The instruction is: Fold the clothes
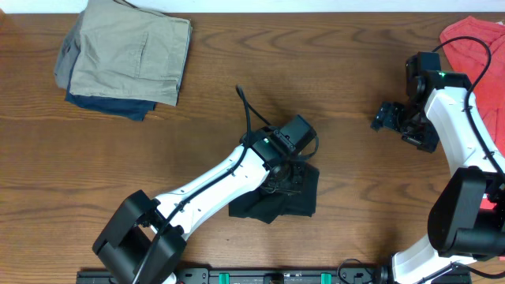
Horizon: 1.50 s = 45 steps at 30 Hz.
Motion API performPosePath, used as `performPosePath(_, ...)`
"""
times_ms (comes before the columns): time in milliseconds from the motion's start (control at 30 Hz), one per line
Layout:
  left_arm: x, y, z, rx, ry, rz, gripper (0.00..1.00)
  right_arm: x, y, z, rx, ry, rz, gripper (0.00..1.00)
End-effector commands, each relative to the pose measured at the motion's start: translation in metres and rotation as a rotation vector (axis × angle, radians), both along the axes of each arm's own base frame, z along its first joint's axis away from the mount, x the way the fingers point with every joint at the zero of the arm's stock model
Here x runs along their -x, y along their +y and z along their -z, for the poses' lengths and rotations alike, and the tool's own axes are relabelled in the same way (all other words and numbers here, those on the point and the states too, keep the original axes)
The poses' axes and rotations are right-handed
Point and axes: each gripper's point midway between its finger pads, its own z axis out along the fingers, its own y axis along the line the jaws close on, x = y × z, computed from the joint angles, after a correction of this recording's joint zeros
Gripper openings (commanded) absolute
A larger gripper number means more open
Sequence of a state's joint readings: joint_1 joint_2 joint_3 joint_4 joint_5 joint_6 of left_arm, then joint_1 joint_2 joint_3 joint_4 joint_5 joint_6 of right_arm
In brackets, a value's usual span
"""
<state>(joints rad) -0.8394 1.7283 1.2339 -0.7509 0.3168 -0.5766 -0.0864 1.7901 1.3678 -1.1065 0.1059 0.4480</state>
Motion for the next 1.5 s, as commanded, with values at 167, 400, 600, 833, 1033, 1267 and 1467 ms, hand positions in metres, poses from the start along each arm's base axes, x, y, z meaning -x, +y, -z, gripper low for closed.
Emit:
performPosePath(167, 0.001, -0.012, -0.008, 0.047, 0.016, 0.014, 0.48, -0.003, -0.003, -0.008, 0.008, -0.025, 0.016, 0.99)
performPosePath(400, 0.006, -0.014, -0.030, 0.106, -0.008, 0.053, 0.47, -0.003, -0.003, -0.008, 0.008, -0.025, 0.016, 0.99)
performPosePath(600, 0.003, 0.007, -0.078, 0.155, -0.118, 0.042, 0.47, -0.003, -0.003, -0.008, 0.008, -0.025, 0.016, 0.99)
performPosePath(833, -0.020, 0.115, -0.101, -0.110, -0.249, -0.227, 0.42, -0.003, -0.003, -0.008, 0.008, -0.025, 0.016, 0.99)
performPosePath(1033, -0.008, 0.151, -0.085, -0.194, -0.118, -0.300, 0.21, -0.003, -0.003, -0.008, 0.008, -0.025, 0.016, 0.99)
performPosePath(1267, -0.004, 0.122, -0.045, -0.149, -0.009, -0.246, 0.19, -0.003, -0.003, -0.008, 0.008, -0.025, 0.016, 0.99)
performPosePath(1467, -0.008, 0.081, -0.006, -0.086, 0.086, -0.185, 0.12, -0.003, -0.003, -0.008, 0.008, -0.025, 0.016, 0.99)
